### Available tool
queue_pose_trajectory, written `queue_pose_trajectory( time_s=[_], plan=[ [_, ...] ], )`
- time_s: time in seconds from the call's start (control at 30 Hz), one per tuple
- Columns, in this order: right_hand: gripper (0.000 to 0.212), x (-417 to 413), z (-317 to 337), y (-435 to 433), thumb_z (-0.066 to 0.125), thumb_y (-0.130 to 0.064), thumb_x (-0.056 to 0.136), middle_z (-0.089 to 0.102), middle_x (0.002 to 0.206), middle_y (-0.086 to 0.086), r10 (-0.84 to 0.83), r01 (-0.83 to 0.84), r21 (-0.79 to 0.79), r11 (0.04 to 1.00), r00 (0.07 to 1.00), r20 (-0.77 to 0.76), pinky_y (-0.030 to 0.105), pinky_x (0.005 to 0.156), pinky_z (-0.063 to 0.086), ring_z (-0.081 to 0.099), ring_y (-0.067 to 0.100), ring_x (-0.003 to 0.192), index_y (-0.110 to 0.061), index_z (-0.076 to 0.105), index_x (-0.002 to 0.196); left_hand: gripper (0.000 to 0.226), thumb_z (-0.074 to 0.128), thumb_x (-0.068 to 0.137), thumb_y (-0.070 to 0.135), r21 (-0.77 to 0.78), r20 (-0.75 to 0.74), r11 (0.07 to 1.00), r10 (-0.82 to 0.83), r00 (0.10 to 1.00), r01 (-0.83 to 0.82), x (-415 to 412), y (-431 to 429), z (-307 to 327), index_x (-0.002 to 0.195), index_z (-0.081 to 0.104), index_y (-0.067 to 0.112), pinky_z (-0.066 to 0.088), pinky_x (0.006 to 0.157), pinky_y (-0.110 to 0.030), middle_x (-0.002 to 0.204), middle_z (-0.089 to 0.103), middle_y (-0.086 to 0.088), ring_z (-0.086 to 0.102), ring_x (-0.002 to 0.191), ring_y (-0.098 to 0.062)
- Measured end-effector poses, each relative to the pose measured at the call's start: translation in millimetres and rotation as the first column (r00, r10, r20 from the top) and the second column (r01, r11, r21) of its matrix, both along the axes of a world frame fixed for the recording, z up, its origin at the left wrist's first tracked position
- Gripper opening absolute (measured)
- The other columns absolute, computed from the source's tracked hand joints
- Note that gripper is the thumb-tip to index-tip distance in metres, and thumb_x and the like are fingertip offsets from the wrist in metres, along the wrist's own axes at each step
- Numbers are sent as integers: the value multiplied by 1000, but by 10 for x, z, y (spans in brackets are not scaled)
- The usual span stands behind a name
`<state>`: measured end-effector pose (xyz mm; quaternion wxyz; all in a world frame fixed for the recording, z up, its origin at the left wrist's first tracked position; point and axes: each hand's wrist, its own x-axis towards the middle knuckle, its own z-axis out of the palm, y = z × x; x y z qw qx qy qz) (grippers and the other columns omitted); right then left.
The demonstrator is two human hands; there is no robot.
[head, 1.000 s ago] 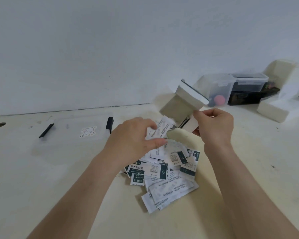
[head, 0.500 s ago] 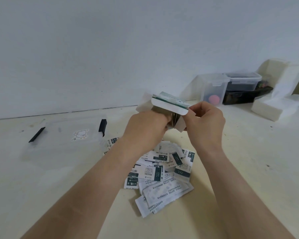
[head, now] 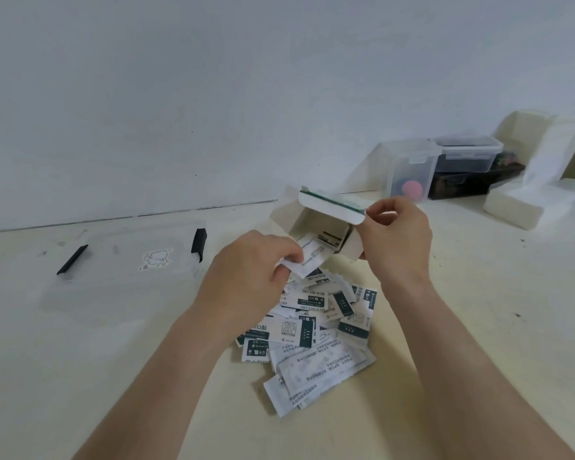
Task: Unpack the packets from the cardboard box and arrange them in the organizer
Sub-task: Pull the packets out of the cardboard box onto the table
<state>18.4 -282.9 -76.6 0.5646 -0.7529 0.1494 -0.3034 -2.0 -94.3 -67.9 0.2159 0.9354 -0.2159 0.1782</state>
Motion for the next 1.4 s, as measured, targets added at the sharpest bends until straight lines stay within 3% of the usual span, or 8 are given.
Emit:
queue_pose_trajectory(
  time_s=[0.17, 0.3, 0.43, 0.67, 0.87, 1.1, 1.23, 1.4],
  plan=[
    [20, -41, -12, -10, 64, -14, 85, 61, 73, -14, 37, -44, -229, 972, 999, -35, 17, 55, 42, 57, 7, 64, -26, 67, 101, 30, 55, 89, 11, -13, -88, 999, 49, 995, -51, -73, 146, -10, 95, 65, 39, 43, 70, -24, 99, 59, 7, 54, 76, -8],
    [16, -61, -17, -10, 54, -15, 84, 60, 59, -2, 18, -48, -280, 959, 994, -108, 27, 50, 35, 51, 21, 57, -17, 62, 71, 50, 51, 78, -7, 39, -144, 998, 46, 989, -41, -71, 197, -54, 91, 66, 39, 46, 86, -25, 112, 60, 7, 57, 98, -12],
    [19, -93, 30, -28, 56, -17, 80, 52, 48, -7, 35, -72, -249, 966, 988, -149, 24, 48, 31, 47, 11, 49, -28, 71, 79, 52, 45, 75, -14, -58, 15, 998, -7, 1000, 8, -44, 149, -96, 98, 70, 26, 40, 93, -22, 111, 64, 13, 51, 106, -7],
    [31, -96, 41, -32, 63, -32, 85, 67, 59, 6, 24, -52, -205, 977, 990, -137, 32, 58, 45, 60, 26, 64, -9, 70, 66, 34, 51, 95, 23, -105, -24, 993, -60, 998, 57, 104, -69, -131, 128, 55, 30, 39, 92, -21, 122, 54, 12, 49, 107, -8],
    [29, -84, 59, -2, 65, -32, 86, 69, 59, 4, 57, -62, -85, 995, 997, -55, 37, 62, 52, 65, 29, 61, -16, 71, 64, 20, 50, 96, 34, -216, -13, 975, 61, 998, -62, 190, -213, -83, 112, 62, 29, 41, 80, -23, 104, 60, 12, 54, 93, -9],
    [16, -136, 115, 92, 73, -34, 82, 69, 67, -15, 137, -136, -72, 988, 990, 11, 18, 56, 46, 60, -1, 56, -28, 67, 68, 14, 67, 85, 39, -578, -172, 790, 127, 977, -205, 120, -254, -17, 83, 62, 26, 48, 65, -14, 80, 67, 13, 61, 73, 4],
    [12, -150, 146, 106, 81, -20, 76, 76, 77, -2, 309, -310, 128, 942, 951, 29, 28, 67, 56, 72, 12, 72, -15, 74, 83, 10, 73, 81, 25, -710, -270, 646, 118, 956, -280, 155, -131, -19, 77, 64, 25, 50, 68, -26, 78, 72, 5, 67, 73, -9],
    [22, -151, 145, 68, 78, 0, 75, 72, 84, 17, 407, -386, 384, 839, 913, 27, 12, 36, 32, 62, 16, 59, 5, 68, 95, 13, 71, 84, 24, -640, -364, 705, 73, 929, -306, 151, -137, -107, 85, 58, 27, 50, 65, -26, 76, 73, 12, 67, 71, -11]
  ],
)
